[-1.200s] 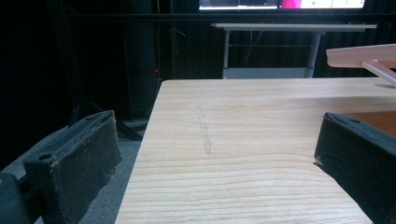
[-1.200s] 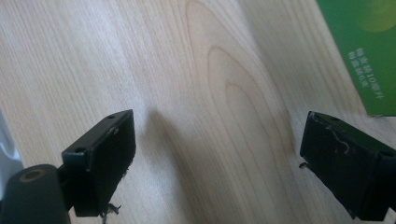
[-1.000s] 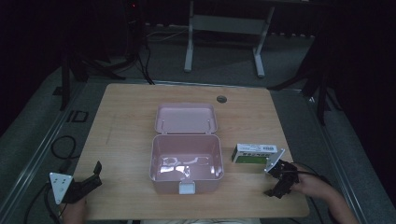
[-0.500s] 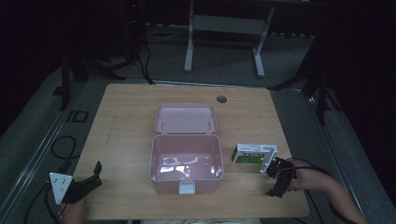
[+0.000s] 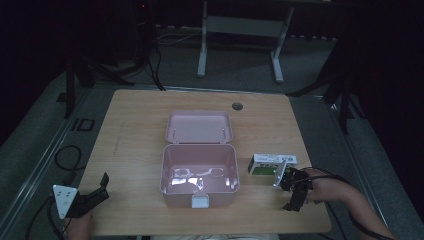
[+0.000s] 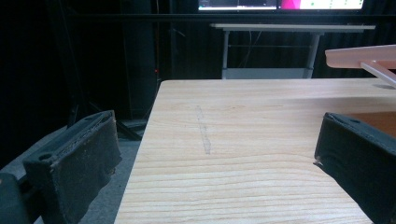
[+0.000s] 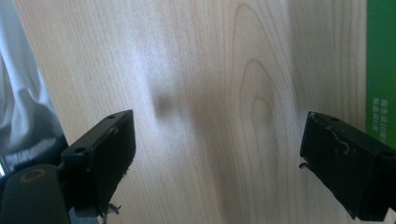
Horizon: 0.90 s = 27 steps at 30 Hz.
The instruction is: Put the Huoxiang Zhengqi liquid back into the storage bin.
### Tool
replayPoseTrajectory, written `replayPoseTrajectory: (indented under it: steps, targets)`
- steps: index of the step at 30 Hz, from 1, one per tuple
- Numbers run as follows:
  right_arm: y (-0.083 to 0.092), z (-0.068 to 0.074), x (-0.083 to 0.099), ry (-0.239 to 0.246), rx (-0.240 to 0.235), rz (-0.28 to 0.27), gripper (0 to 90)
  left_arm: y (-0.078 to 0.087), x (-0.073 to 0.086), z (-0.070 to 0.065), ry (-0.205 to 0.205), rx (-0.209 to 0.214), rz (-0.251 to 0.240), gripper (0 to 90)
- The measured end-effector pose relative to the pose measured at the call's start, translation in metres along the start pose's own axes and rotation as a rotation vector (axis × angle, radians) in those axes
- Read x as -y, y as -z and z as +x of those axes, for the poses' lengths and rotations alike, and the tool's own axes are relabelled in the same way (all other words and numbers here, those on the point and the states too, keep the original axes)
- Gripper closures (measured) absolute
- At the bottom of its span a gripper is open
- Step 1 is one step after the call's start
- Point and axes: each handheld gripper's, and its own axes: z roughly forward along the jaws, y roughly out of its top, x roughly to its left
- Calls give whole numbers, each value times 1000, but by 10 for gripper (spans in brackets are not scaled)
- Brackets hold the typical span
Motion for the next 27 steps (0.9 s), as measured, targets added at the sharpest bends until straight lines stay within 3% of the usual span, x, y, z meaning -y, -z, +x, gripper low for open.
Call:
replayPoseTrajectory:
  steps: [5,11,22,27]
  targets:
    - [3,4,-7,54,15,36,103,0,0,0,1,1,1,2]
    - [8,8,-14,97,8,35,144,0,0,0,4,6,1,2]
    - [23,12,-25,137,13,51,164,0,0,0,4,7,3,2]
    - [35,14,-31,153,23,29,162,0,0,0,3,6,3,2]
